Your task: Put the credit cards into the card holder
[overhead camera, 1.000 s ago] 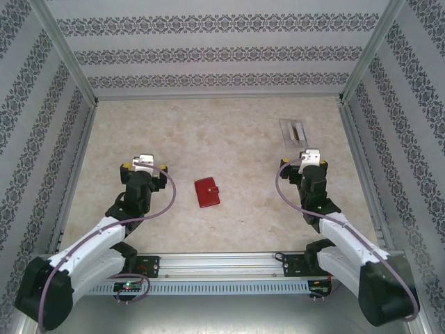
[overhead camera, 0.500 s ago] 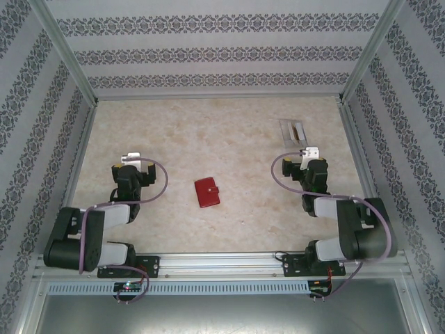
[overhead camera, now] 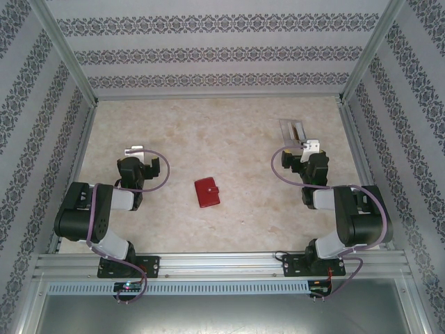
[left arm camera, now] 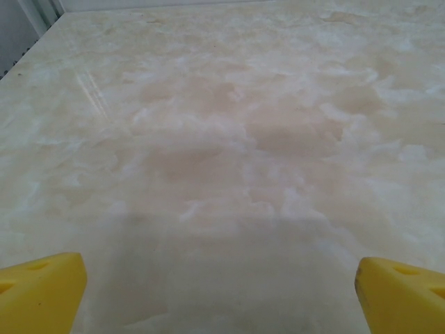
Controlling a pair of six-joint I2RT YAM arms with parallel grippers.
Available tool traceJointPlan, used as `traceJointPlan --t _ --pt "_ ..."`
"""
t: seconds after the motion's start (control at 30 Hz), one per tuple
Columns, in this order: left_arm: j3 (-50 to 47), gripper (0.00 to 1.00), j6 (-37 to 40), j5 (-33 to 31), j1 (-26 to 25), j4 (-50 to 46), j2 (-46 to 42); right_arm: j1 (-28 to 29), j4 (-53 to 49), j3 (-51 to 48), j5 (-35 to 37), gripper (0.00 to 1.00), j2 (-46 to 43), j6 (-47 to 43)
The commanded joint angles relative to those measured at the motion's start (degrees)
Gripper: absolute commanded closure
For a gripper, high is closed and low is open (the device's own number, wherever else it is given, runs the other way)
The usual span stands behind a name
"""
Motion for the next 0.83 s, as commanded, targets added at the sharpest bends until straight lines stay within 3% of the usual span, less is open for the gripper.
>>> traceJointPlan --t 0.0,0.67,0.8 --pt "0.6 0.00 -1.2 0.3 0.5 2.3 -0.4 1.9 1.0 -0.2 3.6 0.02 -0.8 -0.7" --pt "0.7 0.00 -1.3 0.3 0.5 1.9 -0.5 1.3 -0.1 0.7 2.7 0.02 -0.4 0.0" --pt "0.8 0.00 -1.3 0.3 0.5 1.9 -0.5 3.1 3.0 -1.1 6.5 0.02 -0.7 -1.0"
